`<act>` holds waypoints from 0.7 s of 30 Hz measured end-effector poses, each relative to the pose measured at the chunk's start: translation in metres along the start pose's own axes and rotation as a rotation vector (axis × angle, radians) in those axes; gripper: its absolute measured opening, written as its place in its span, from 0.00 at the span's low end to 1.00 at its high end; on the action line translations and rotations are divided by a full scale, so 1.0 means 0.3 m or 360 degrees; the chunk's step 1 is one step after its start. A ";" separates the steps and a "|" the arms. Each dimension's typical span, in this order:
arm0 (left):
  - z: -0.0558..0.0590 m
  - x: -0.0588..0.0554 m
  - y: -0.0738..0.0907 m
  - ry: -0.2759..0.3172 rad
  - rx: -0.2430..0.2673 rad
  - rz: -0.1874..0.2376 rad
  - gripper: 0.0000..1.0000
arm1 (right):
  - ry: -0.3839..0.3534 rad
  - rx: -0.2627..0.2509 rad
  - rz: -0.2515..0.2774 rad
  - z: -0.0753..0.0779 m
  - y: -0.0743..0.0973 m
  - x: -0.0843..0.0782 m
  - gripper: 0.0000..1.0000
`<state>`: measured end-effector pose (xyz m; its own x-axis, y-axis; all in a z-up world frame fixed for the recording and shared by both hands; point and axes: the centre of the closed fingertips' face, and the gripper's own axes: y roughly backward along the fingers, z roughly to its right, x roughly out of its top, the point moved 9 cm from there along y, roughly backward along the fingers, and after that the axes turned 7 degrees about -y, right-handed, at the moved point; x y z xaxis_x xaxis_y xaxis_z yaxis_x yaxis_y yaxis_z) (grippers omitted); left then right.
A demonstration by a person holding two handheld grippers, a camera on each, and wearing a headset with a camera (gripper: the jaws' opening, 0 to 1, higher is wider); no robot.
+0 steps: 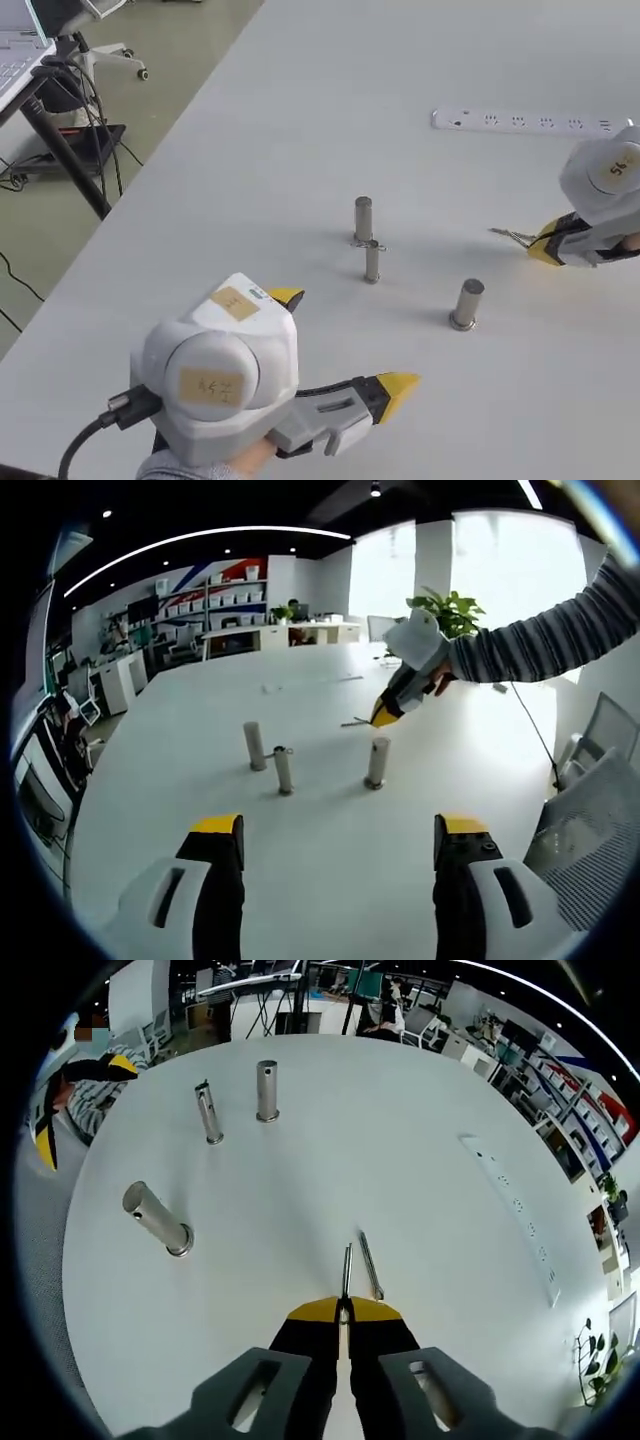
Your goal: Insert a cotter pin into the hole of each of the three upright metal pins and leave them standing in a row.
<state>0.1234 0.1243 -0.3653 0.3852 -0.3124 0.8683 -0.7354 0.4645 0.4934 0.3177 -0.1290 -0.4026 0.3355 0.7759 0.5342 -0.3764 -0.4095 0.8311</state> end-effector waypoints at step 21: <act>-0.007 0.077 -0.010 0.0026 -0.0121 0.0019 0.58 | 0.0193 -0.0114 0.0376 -0.202 0.240 0.059 0.00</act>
<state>0.1358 0.1173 -0.3466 0.3860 -0.2933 0.8746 -0.6959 0.5299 0.4848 0.2443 -0.1158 -0.3428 0.1271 0.7165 0.6859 -0.4936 -0.5541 0.6703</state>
